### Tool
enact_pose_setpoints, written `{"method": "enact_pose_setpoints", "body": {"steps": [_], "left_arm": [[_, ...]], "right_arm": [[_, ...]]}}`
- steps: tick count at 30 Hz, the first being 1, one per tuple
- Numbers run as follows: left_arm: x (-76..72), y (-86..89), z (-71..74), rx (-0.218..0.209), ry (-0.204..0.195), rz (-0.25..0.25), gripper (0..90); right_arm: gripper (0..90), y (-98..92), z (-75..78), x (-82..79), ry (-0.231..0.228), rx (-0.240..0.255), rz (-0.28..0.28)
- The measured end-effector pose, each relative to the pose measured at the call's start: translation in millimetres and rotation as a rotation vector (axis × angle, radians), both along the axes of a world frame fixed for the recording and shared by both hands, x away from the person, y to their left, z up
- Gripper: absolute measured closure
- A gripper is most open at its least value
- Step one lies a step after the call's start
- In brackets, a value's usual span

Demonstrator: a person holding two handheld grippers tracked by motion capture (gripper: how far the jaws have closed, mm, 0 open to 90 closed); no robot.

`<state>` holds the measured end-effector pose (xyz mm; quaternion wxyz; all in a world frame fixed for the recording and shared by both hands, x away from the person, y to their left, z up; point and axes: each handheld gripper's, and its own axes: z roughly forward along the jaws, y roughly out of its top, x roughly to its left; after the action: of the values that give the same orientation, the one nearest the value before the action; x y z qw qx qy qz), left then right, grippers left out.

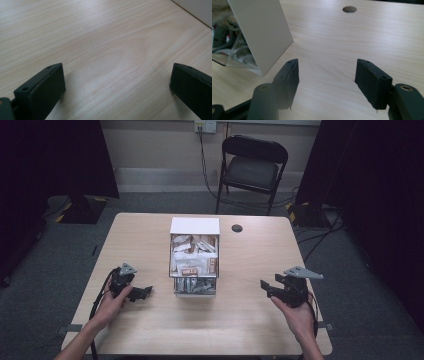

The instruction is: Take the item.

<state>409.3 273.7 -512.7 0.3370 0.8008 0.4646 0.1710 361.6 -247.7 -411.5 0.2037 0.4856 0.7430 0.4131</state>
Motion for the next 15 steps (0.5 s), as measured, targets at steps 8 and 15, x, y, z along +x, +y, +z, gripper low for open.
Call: {"method": "enact_pose_setpoints", "body": {"steps": [8, 15], "left_arm": [[0.0, 0.0, 0.0, 0.0, 0.0, 0.0, 0.0], [0.0, 0.0, 0.0, 0.0, 0.0, 0.0, 0.0]], "right_arm": [[36.6, 17.1, 18.6, 3.6, -0.017, 0.004, 0.035], [37.7, 35.2, 37.0, 10.0, -0.046, 0.025, 0.091]]}}
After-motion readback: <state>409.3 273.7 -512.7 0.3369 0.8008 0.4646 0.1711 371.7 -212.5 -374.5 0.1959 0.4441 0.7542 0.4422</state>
